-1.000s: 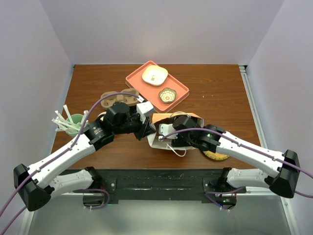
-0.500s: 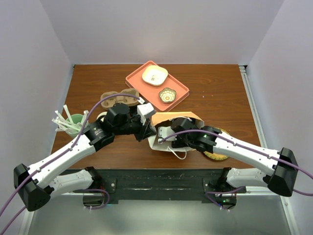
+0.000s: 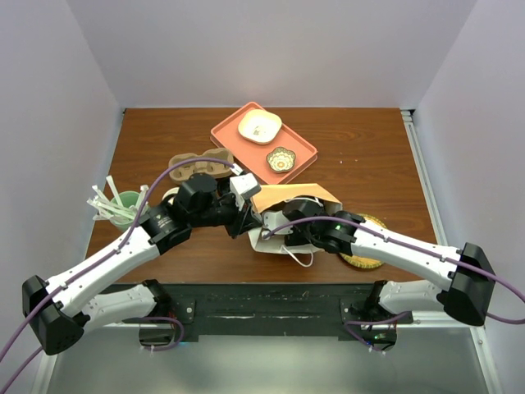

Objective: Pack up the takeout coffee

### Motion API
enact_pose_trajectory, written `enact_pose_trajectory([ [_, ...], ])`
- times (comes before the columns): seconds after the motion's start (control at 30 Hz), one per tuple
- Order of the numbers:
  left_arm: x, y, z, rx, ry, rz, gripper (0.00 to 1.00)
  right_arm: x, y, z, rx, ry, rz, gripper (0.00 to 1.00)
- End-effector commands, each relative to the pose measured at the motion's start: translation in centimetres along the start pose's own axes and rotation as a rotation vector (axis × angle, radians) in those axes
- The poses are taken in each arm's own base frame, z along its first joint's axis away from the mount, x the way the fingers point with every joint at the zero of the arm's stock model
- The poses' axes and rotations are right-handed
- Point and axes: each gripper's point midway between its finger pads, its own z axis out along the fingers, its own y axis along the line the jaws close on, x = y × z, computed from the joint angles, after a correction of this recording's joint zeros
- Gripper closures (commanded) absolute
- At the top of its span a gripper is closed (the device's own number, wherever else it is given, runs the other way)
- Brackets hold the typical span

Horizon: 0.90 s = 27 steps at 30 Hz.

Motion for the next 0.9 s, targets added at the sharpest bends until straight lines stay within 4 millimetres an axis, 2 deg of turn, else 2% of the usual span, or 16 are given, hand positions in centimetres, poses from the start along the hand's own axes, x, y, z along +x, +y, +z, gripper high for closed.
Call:
enact_pose_trajectory([
  [0.0,-1.1,-1.0,-0.1,0.044,-0.055,0.035,0.83,-0.9,-1.4,-0.5,0.058,-0.056,0.033,0.37],
  [0.27,-1.1,-0.8,-0.2,0.030,-0.052,0.028,0.83,-1.7,-0.8,-0.4,0.037,-0.107,0.054,0.39],
  [0.53,-1.2,-0.7,-0.3,0.021,-0.050,0.021,0.84,-1.9,0.4,1.3,0.022,-0.110,0.058,0.39],
  [0.77,-1.3,-0.8,-0.3,0.021,-0.048,0.013,0.84,-1.9,-0.1,2.2,0.066,-0.116,0.154,0.39],
  [0.87,-1.3,-0.8,-0.2,0.024,-0.046,0.008,0.84,-1.9,0.3,2.6,0.062,-0.119,0.181,0.39],
])
